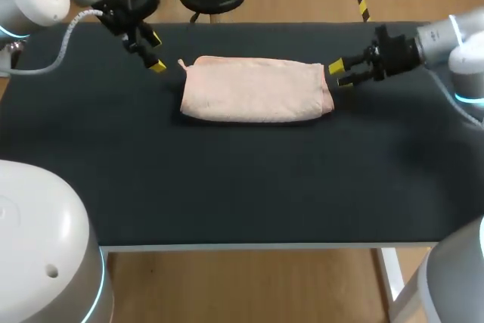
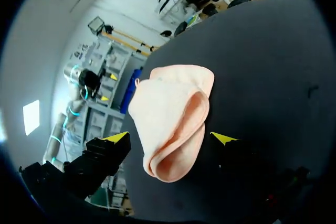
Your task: Fold the towel
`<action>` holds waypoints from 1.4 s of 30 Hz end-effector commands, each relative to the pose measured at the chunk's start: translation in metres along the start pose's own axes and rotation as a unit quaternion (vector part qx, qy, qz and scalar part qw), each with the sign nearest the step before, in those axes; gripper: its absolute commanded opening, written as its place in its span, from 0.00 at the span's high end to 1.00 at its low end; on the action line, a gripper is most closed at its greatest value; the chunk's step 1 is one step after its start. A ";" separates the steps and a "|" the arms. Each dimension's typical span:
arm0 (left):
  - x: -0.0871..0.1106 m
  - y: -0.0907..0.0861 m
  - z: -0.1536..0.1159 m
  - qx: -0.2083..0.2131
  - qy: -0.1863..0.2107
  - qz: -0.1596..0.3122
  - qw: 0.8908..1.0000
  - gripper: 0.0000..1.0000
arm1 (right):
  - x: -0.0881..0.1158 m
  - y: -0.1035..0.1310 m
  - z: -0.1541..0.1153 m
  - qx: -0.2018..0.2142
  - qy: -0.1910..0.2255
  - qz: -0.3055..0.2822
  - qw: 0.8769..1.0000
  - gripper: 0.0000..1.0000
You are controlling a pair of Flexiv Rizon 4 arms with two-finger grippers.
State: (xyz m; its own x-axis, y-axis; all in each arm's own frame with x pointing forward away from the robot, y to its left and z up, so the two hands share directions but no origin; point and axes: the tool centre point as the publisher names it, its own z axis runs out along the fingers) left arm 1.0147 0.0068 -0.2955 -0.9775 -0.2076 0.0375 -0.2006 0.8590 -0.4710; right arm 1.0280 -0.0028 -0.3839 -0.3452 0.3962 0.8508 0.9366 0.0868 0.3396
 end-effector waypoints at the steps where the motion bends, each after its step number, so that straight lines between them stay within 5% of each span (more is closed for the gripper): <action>1: 0.000 0.001 0.000 0.001 0.000 0.001 1.000 0.00 | -0.005 -0.003 0.004 -0.116 0.006 0.028 0.993 0.00; 13: 0.000 0.001 0.000 0.001 0.000 0.001 1.000 0.00 | -0.004 0.008 0.008 -0.050 -0.026 0.010 0.998 0.00; 28: 0.000 0.001 0.000 0.001 0.000 0.001 1.000 0.00 | -0.012 0.009 0.013 0.053 -0.028 0.061 0.996 0.00; 42: 0.000 0.001 0.000 0.001 0.000 0.001 1.000 0.00 | -0.013 -0.001 0.024 0.068 -0.021 0.073 0.995 0.00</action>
State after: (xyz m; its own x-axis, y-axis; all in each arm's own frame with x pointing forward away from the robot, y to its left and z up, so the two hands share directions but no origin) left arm 1.0147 0.0070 -0.2951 -0.9775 -0.2074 0.0381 -0.2007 0.8595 -0.4700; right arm 1.0288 0.0133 -0.4029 -0.2043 0.4572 0.8656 0.9784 0.1236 0.1656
